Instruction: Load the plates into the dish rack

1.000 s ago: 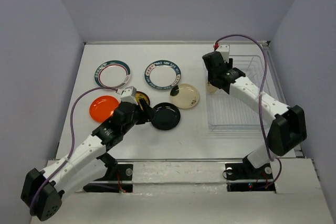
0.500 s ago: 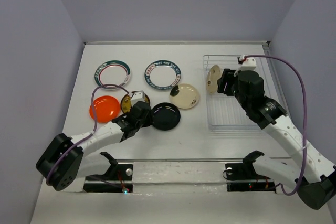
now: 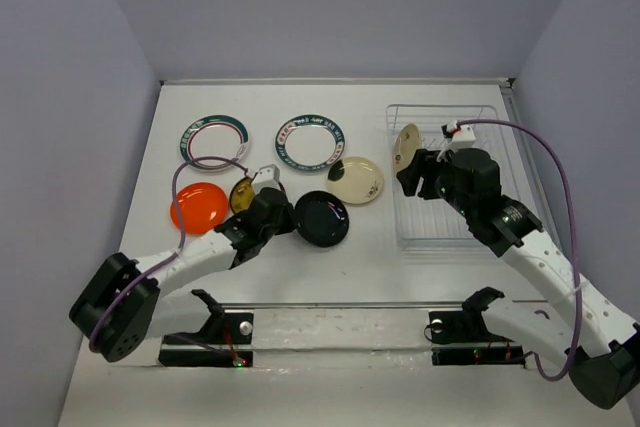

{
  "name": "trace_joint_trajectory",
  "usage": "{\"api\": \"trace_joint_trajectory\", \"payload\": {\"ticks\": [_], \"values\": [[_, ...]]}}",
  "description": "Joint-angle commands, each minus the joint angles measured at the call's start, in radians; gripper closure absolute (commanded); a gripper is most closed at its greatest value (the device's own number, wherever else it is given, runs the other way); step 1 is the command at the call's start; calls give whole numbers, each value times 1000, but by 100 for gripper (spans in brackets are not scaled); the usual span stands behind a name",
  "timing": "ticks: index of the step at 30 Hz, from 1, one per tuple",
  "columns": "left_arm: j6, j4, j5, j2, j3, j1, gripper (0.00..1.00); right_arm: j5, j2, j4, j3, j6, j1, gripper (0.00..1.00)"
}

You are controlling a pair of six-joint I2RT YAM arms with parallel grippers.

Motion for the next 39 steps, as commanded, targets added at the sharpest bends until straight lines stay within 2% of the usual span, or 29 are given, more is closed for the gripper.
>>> {"api": "trace_joint_trajectory", "payload": {"ticks": [1, 3, 4, 6, 10, 17, 23, 26, 28, 29, 30, 31, 32, 33, 36, 37, 38, 39], "values": [[23, -104, -40, -218, -7, -4, 94, -233, -52, 64, 22, 10, -8, 27], [32, -181, -35, -353, 10, -6, 94, -331, -38, 74, 29, -1, -8, 20], [40, -204, -34, -393, 38, -6, 94, -432, -10, 82, 39, -11, -8, 18], [57, -275, -20, -505, 67, -6, 94, -508, 23, 85, 46, -13, -8, 14], [66, -232, 63, -626, 105, -6, 94, -614, 86, 142, 39, -2, -8, 9], [70, -88, 209, -618, 110, -6, 94, -721, 150, 193, 33, 33, -8, 8], [77, -36, 256, -589, 110, -6, 94, -830, 170, 312, -20, 99, -8, 9], [81, 3, 288, -589, 106, -6, 94, -820, 190, 352, -37, 127, -8, 17], [81, 20, 318, -589, 104, -6, 94, -814, 204, 357, -38, 133, -8, 44], [78, 27, 322, -589, 105, -6, 94, -809, 213, 367, -35, 143, -8, 72], [77, 29, 325, -591, 107, -6, 93, -800, 215, 369, -35, 151, -8, 84], [78, 38, 328, -595, 107, -6, 88, -769, 209, 369, -29, 160, -8, 93], [80, 43, 335, -597, 109, -6, 80, -754, 204, 371, -24, 162, -8, 93], [89, 46, 338, -598, 112, -6, 60, -734, 195, 369, -20, 162, -8, 93], [121, -17, 294, -602, 138, -4, 21, -508, 138, 296, 35, 144, -8, 93], [153, -52, 272, -603, 170, -6, 17, -425, 123, 254, 60, 130, -8, 93], [167, -86, 247, -605, 187, -6, 15, -243, 111, 189, 81, 96, -21, 93], [181, -151, 196, -609, 202, -6, 11, -129, 94, 161, 129, 73, -22, 93]]}}
